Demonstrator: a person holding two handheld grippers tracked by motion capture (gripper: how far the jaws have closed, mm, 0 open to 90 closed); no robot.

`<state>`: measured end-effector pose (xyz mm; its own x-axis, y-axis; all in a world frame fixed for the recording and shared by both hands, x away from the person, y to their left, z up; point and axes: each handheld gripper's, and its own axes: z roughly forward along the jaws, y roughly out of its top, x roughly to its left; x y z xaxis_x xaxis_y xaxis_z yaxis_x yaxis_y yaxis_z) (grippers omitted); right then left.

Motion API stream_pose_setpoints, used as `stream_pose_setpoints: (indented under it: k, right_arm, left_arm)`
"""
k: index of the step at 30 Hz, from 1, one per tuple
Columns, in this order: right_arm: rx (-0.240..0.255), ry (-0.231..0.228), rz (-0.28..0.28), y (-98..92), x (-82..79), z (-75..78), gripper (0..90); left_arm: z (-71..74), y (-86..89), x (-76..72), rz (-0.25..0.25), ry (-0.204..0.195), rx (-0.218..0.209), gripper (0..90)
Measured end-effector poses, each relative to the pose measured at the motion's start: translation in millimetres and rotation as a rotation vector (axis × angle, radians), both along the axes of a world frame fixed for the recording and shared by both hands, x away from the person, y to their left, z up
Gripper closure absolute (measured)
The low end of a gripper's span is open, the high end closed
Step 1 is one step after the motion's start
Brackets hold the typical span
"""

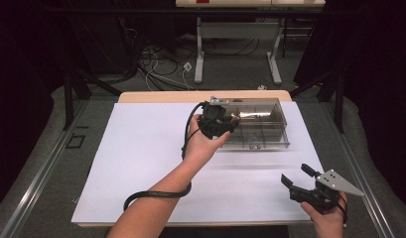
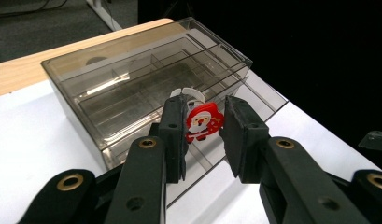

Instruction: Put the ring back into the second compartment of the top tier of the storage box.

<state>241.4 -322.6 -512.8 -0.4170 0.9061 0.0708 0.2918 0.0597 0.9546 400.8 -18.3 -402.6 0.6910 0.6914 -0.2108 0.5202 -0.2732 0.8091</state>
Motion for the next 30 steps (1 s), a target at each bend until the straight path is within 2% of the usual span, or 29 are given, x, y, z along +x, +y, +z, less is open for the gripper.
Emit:
stream_pose_setpoints:
  k: [14,22,30]
  right_arm:
    - [0.006,-0.006,0.001,-0.7,-0.2,0.4,16.4]
    - [0.005,-0.007,0.006,-0.6,-0.5,0.9,16.4]
    - [0.001,-0.011,0.004,-0.4,-0.4,0.9,16.4]
  left_arm:
    - [-12.5,-21.8,7.6,0.012,0.008,-0.005,69.8]
    - [-20.5,-39.3,7.3,-0.004,0.015,0.018,69.8]
    - [-28.4,-53.0,6.0,0.003,0.022,0.031,69.8]
